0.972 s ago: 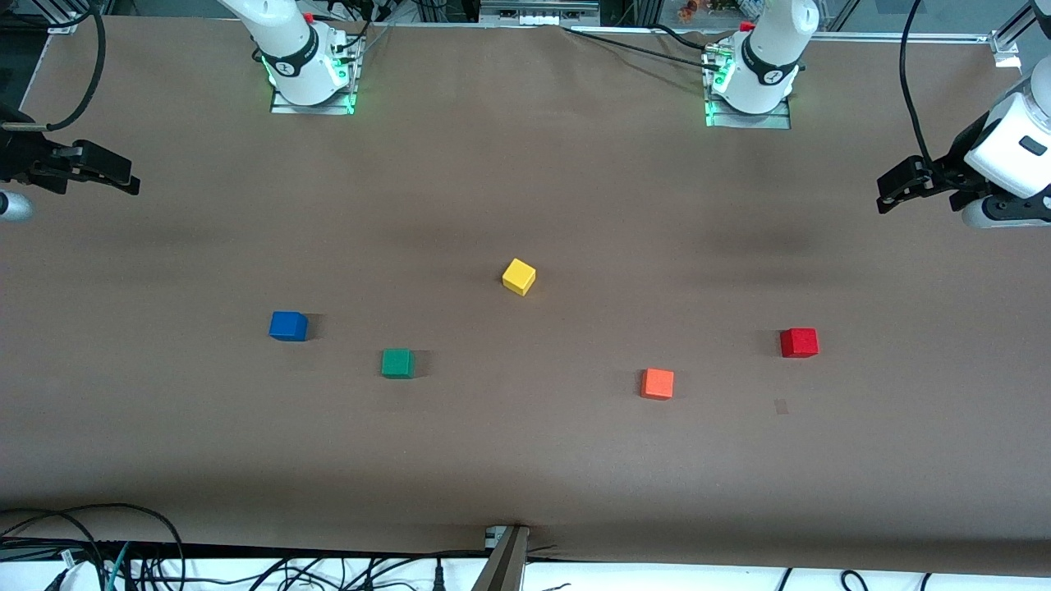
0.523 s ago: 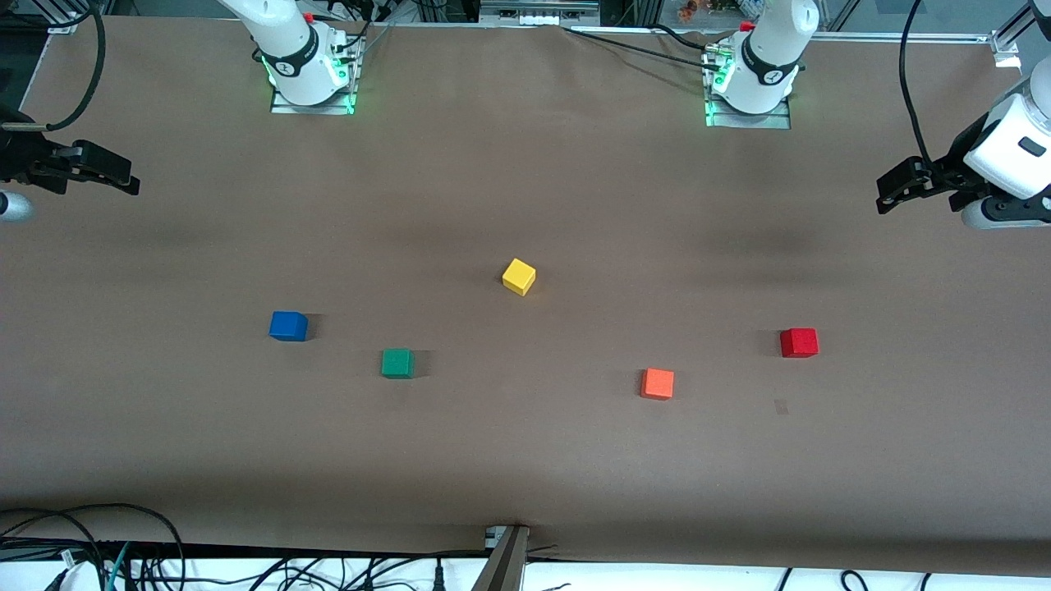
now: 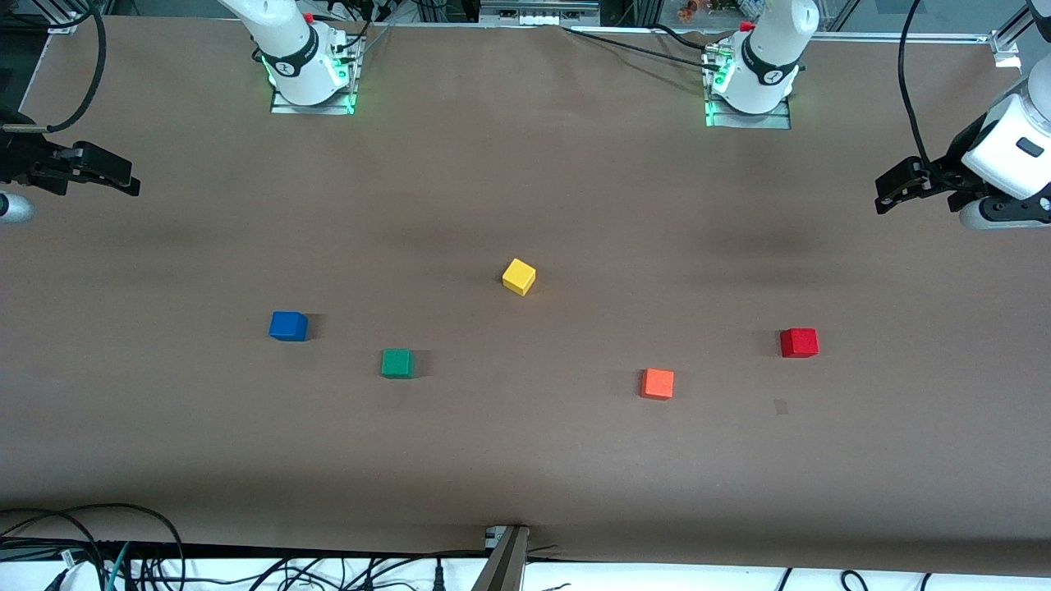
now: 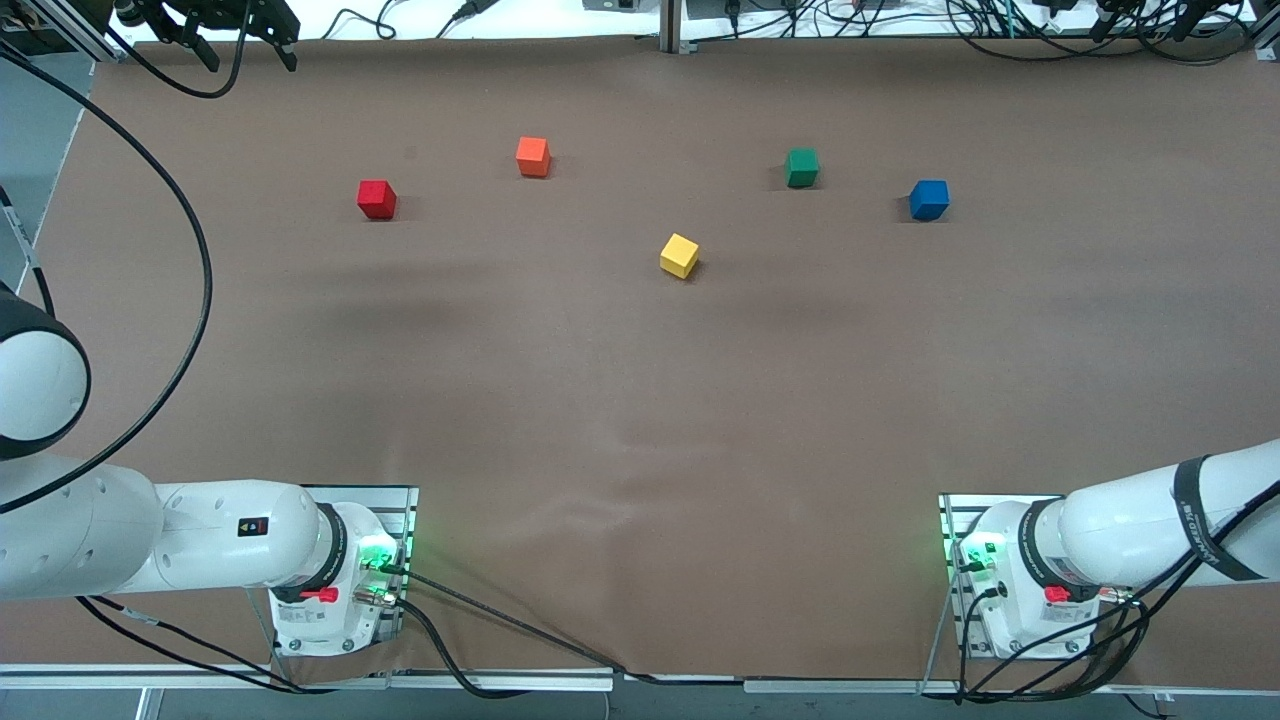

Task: Pass red block to right arm, stack on blue

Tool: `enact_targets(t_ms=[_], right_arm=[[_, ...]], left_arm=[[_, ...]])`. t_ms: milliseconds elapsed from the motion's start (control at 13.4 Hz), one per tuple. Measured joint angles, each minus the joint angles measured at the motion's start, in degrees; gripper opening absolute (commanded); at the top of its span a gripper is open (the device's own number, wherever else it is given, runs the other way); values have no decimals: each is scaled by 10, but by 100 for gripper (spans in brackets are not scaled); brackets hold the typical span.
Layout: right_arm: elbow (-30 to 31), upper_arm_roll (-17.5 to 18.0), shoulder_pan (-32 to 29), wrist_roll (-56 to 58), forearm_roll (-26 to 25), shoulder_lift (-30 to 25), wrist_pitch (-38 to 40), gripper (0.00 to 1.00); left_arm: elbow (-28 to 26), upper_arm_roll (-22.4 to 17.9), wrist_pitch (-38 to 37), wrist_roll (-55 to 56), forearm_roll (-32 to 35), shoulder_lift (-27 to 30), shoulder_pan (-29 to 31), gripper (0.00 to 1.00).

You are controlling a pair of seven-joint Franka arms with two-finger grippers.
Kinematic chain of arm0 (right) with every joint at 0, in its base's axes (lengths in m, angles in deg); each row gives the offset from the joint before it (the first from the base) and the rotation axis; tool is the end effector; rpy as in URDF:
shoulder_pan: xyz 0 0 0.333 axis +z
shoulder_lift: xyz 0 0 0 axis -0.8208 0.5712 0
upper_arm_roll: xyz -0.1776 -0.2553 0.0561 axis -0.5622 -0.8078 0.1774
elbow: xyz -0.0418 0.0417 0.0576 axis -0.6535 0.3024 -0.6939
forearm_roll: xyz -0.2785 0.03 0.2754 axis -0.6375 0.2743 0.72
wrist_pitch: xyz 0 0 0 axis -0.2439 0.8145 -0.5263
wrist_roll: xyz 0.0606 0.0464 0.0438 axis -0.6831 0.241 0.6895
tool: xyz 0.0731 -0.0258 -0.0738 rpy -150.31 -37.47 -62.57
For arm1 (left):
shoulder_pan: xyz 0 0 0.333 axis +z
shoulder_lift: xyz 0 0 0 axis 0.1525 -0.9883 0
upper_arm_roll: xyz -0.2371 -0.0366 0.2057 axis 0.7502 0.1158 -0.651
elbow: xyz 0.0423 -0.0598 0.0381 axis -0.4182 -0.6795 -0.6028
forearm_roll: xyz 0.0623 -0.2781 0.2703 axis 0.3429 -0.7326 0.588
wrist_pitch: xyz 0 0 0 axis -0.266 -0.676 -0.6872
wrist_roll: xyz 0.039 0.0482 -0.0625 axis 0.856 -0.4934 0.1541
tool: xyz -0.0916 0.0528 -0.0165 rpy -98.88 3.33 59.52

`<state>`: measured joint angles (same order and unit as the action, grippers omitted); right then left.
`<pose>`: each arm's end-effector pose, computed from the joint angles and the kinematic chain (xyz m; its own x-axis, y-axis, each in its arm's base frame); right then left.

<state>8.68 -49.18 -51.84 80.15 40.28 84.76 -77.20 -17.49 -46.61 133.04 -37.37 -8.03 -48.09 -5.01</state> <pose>0.5644 -0.0067 0.6171 0.9916 -0.0044 -0.1292 -0.0054 -1.0000 -0.0075 0.5467 -0.0180 0.5947 0.9976 0.0516 -0.0455 0.0498 -0.9979 -0.0407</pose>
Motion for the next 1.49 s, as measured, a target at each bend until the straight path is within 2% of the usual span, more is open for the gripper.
enact_targets(t_ms=[1495], right_arm=[[-21, -1, 0, 0, 0, 15, -1, 100]], left_arm=[[5, 1, -11, 0, 0, -10, 1, 100]])
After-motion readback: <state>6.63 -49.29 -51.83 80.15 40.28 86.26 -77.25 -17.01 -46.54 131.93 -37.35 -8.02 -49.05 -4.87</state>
